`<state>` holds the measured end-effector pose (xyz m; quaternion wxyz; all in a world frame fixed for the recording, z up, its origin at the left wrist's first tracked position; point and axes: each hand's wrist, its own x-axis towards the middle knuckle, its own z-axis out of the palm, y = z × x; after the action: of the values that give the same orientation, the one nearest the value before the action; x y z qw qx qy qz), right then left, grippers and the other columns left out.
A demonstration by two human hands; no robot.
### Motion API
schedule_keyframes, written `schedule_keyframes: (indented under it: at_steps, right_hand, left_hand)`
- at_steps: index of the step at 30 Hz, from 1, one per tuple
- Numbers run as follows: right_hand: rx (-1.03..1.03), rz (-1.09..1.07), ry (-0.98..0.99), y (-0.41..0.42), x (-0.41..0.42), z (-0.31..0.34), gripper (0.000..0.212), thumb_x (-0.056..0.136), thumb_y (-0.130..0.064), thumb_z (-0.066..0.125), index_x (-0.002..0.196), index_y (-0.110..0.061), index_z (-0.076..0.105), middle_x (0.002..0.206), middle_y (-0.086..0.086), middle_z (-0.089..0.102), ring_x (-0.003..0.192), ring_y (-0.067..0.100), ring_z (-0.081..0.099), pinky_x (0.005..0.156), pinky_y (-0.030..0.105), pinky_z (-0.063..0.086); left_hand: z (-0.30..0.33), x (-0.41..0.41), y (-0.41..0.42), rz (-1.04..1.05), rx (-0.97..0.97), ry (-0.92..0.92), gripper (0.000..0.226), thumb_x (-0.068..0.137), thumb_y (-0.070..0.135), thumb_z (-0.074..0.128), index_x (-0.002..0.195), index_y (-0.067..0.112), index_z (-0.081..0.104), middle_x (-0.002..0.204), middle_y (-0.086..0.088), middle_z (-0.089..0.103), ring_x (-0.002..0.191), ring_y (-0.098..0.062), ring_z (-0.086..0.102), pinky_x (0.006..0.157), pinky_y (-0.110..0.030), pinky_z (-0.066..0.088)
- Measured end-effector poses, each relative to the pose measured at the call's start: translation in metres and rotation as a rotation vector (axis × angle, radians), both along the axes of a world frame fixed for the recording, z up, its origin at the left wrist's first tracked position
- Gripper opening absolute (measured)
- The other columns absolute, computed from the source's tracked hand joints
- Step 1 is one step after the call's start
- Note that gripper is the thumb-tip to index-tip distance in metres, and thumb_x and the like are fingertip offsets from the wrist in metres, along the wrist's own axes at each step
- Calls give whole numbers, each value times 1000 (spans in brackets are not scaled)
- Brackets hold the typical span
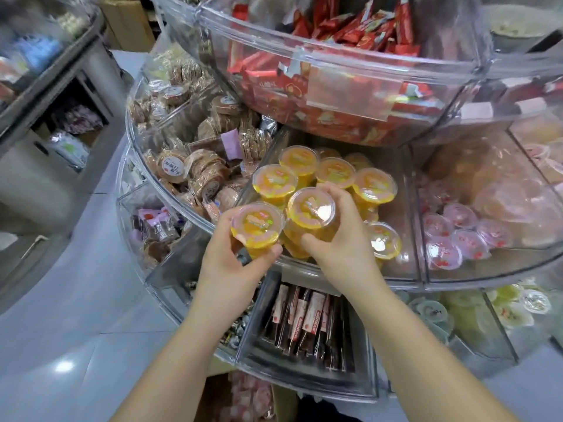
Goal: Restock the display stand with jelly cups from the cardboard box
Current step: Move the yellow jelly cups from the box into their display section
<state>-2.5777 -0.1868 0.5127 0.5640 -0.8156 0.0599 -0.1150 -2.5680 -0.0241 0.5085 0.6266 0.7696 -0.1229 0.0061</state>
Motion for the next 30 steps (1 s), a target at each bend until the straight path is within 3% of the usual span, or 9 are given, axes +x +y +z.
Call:
schedule_keyframes:
  at_steps: [3, 7, 11, 17, 21, 23, 25, 27, 30]
  right_hand:
    - [-35, -113, 15, 5, 1, -3, 67, 65, -26, 82, 120, -32, 45, 118, -15, 53, 109, -2, 49, 89, 12, 42]
    - [-2, -227, 0, 10, 1, -3, 55, 65, -31, 83, 103, -34, 43, 95, -24, 57, 92, -13, 53, 69, 4, 45]
    - [11, -208, -15, 11, 2, -3, 47, 70, -28, 80, 98, -42, 45, 98, -24, 59, 94, -12, 55, 75, 3, 45]
    - [87, -192, 18, 11, -5, 3, 54, 71, -22, 79, 114, -33, 48, 114, -20, 57, 106, -9, 54, 84, 3, 44]
    - [5, -222, 13, 5, -34, 7, 47, 73, -27, 76, 109, -38, 48, 112, -22, 53, 108, -7, 52, 89, 10, 44]
    - [-21, -155, -10, 2, -47, 12, 37, 75, -27, 73, 103, -40, 53, 104, -21, 57, 101, -4, 54, 83, 9, 43]
    - [125, -26, 10, -4, -53, 17, 34, 77, -20, 65, 107, -35, 59, 105, -15, 63, 102, 3, 58, 86, 17, 46]
    - [275, 89, 49, -14, -57, 21, 41, 77, -12, 59, 115, -28, 59, 112, -9, 66, 106, 8, 61, 91, 26, 49]
    - [274, 183, 80, -22, -60, 23, 51, 73, -10, 65, 121, -26, 56, 119, -9, 64, 114, 9, 58, 94, 25, 48]
  left_hand:
    - [-1, 1, 0, -1, 34, -7, 43, 72, 24, 73, 110, 31, 55, 106, 19, 63, 106, 11, 53, 84, 3, 33]
    - [-1, 2, 3, -12, 39, 28, 44, 70, 32, 74, 109, 40, 54, 109, 21, 62, 105, -2, 57, 87, -21, 43]
    - [1, 4, 5, -18, 24, 17, 44, 69, 37, 72, 110, 38, 56, 110, 18, 62, 106, -7, 58, 89, -31, 45]
    - [4, 1, 3, -42, 12, -18, 45, 67, 37, 73, 108, 34, 55, 108, 19, 62, 105, -4, 58, 85, -11, 44]
    - [11, -2, -4, -75, -21, -70, 46, 65, 38, 77, 105, 38, 55, 107, 16, 62, 103, -9, 59, 83, -14, 46]
    - [15, -4, -13, -79, 19, -122, 47, 63, 44, 78, 104, 43, 54, 105, 16, 61, 102, -10, 59, 83, -16, 46]
    - [17, -7, -22, -87, 47, -163, 49, 60, 48, 79, 103, 45, 55, 103, 17, 61, 100, -7, 59, 81, -12, 44]
    - [17, -9, -32, -110, 92, -227, 51, 59, 42, 82, 103, 39, 56, 102, 17, 60, 98, -1, 57, 80, -7, 41]
    - [14, -14, -47, -112, 169, -317, 52, 60, 31, 82, 105, 26, 55, 103, 12, 58, 97, 6, 52, 80, -3, 38]
